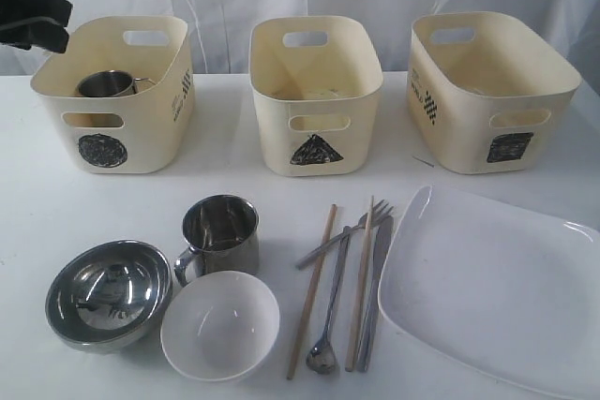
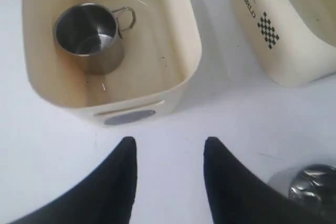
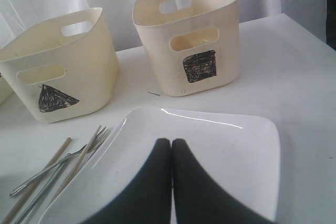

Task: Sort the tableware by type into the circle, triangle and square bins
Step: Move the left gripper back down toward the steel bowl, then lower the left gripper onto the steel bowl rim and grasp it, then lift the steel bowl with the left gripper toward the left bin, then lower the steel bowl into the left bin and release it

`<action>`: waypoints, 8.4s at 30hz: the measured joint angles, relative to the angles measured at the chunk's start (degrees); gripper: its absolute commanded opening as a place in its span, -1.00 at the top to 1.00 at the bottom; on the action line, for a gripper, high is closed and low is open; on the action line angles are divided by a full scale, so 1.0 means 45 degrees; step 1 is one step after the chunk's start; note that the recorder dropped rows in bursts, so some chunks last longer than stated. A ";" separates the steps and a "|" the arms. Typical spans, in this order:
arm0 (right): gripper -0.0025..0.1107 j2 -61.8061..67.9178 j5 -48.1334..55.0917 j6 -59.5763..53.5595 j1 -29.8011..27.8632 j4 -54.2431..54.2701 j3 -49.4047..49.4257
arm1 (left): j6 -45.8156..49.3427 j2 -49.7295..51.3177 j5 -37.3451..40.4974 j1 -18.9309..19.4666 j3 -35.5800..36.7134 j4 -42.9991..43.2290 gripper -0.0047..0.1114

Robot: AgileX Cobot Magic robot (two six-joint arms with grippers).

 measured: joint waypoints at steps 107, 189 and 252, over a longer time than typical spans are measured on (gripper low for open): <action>0.96 0.0000 0.0000 0.0000 0.0000 0.0000 0.0000 | 0.3320 0.0195 -0.1624 -0.0501 0.7677 -0.2395 -0.10; 0.96 0.0000 0.0000 0.0334 0.0000 0.0000 0.0000 | 0.3577 -0.1936 -0.0918 -0.0501 0.3647 -0.1860 0.92; 0.96 0.0000 0.0000 0.0363 0.0000 0.0000 0.0000 | -0.0752 0.9463 -0.2153 0.1951 -0.7741 0.0705 0.72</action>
